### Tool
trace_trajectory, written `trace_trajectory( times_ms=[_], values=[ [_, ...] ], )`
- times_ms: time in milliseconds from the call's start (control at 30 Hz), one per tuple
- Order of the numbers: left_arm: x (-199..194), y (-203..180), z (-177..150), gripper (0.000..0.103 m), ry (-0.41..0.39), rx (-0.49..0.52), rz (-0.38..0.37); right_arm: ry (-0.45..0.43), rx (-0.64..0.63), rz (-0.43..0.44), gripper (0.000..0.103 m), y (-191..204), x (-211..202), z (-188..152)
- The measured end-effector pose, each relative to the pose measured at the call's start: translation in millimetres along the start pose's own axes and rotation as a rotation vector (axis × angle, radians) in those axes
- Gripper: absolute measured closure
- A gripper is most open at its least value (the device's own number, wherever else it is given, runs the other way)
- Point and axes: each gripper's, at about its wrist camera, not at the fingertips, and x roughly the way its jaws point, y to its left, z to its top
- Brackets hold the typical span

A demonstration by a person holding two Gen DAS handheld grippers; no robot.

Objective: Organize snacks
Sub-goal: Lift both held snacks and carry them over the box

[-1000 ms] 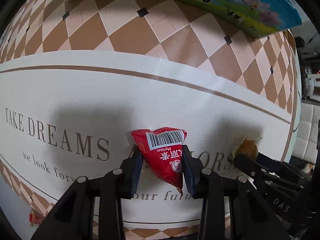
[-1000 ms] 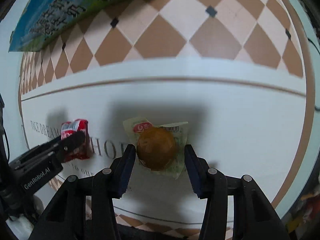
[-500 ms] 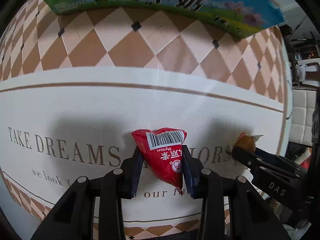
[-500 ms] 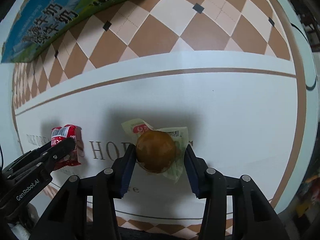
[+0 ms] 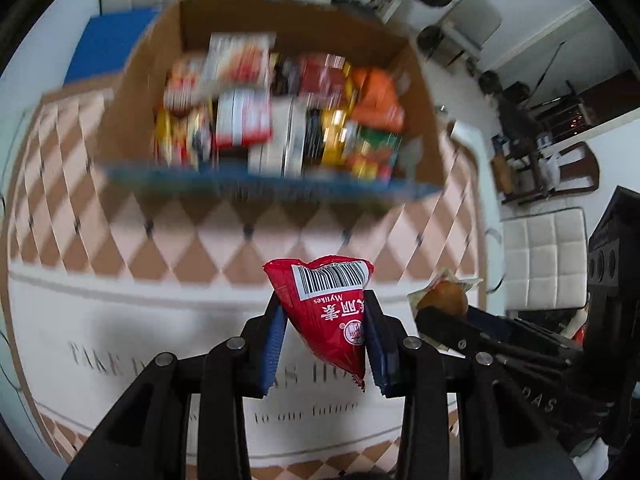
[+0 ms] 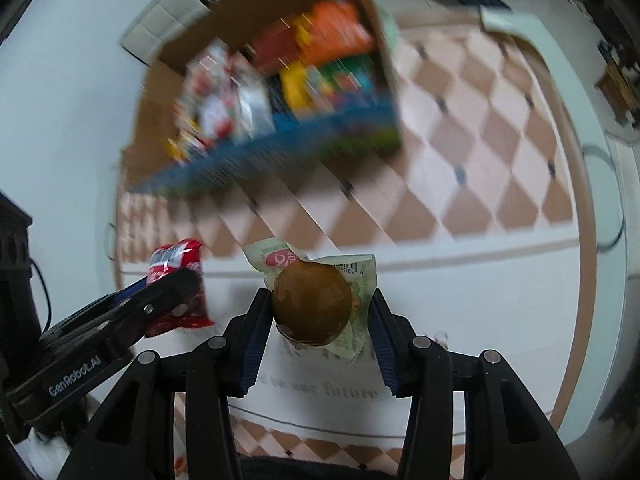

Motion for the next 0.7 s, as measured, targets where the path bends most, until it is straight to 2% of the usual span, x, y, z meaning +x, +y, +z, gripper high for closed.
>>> trace_trajectory(
  times_ms=[133,300,500,700],
  values=[
    [-24,-7,38,0.069,-0.065,0.025,0.003,-0.072,-0.032,0.031,0.053,24,-34,34],
    [-33,-9,79,0.069,-0.097,0.040,0.029,-0.121,-0.034,0.038,0.053,43,-41,79],
    [-14,0,117,0.069,-0.071,0.037,0.065,-0.115,-0.031,0.013,0.053,48,-23,125],
    [17,9,133,0.069,-0.025,0.036,0.096,-0.070,-0.025,-0.015,0.053,45,13,146]
  ],
)
